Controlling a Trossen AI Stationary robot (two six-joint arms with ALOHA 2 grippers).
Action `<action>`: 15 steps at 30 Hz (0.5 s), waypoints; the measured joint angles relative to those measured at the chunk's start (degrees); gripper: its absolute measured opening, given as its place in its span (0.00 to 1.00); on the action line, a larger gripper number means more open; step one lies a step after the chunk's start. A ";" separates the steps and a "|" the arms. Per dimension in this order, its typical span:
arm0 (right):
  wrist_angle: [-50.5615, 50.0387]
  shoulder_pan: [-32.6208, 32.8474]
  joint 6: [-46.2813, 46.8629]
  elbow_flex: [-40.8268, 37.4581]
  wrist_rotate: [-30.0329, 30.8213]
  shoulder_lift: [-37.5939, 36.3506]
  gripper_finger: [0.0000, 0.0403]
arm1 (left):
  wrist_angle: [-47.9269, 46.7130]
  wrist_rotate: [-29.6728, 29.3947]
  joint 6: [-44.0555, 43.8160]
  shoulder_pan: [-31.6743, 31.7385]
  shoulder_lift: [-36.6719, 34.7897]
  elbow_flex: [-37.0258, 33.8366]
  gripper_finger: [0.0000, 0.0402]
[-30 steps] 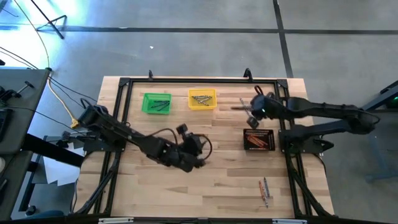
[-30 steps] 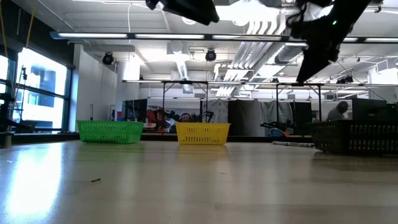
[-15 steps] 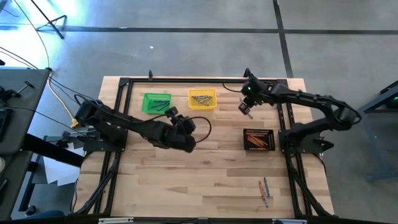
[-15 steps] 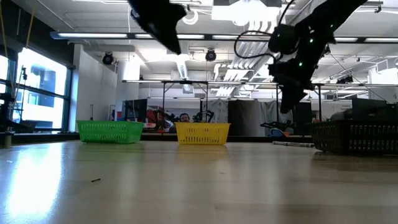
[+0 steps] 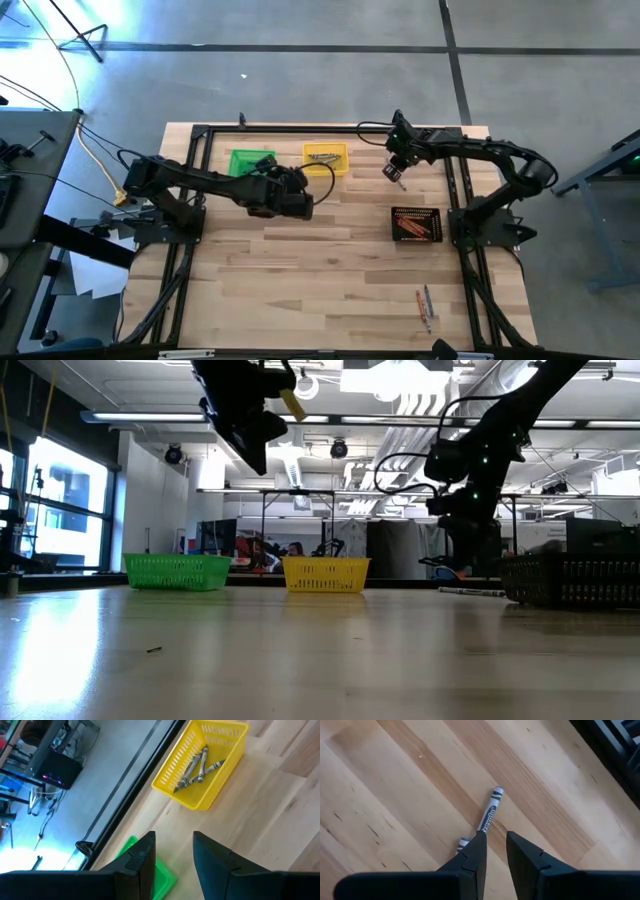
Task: Sort crayons
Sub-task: Put the gray crayon into the yellow bin
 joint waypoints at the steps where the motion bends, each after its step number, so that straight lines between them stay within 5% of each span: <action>1: 0.01 -0.14 -0.78 0.00 -0.01 0.13 0.17 | 0.05 -0.19 -0.18 -0.02 0.00 0.00 0.29; 15: 0.94 -0.54 2.49 0.00 0.52 0.15 0.34 | 0.94 0.06 -5.23 -1.06 0.02 0.00 0.29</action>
